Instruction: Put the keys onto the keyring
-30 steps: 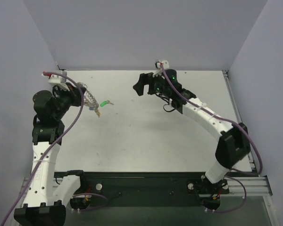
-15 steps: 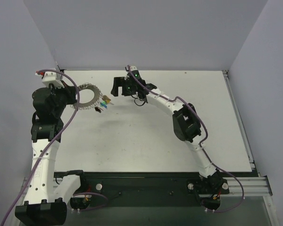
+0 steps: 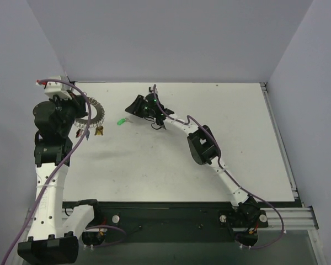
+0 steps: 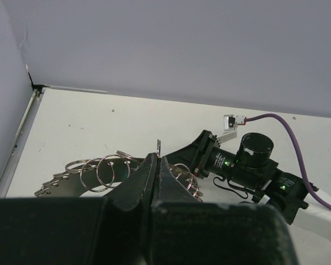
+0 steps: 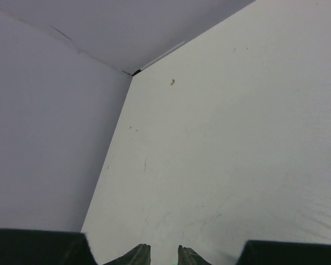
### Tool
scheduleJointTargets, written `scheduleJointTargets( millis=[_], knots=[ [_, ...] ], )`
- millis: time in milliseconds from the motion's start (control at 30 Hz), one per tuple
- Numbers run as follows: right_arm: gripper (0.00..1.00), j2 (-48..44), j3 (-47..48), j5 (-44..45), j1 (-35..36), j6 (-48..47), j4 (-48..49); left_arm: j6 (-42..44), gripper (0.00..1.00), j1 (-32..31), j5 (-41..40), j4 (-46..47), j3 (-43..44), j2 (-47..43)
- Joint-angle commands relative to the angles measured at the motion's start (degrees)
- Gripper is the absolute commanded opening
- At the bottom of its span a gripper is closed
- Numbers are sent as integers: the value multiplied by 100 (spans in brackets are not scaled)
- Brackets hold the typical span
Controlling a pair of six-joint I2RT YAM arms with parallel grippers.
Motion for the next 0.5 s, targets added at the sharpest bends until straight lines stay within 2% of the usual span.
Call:
scheduleJointTargets(
  millis=[0, 67, 100, 133, 467],
  knots=[
    [24, 183, 499, -58, -31, 831, 783, 65, 0, 36, 216, 721, 189, -142],
    [17, 323, 552, -31, -31, 981, 810, 56, 0, 36, 252, 748, 154, -142],
    [7, 385, 578, -31, -31, 1138, 818, 47, 0, 36, 260, 783, 136, -142],
    [0, 472, 587, -57, -31, 1218, 819, 47, 0, 36, 304, 792, 119, -142],
    [0, 649, 561, -409, 66, 1562, 494, 12, 0, 27, 410, 880, 40, -159]
  ],
)
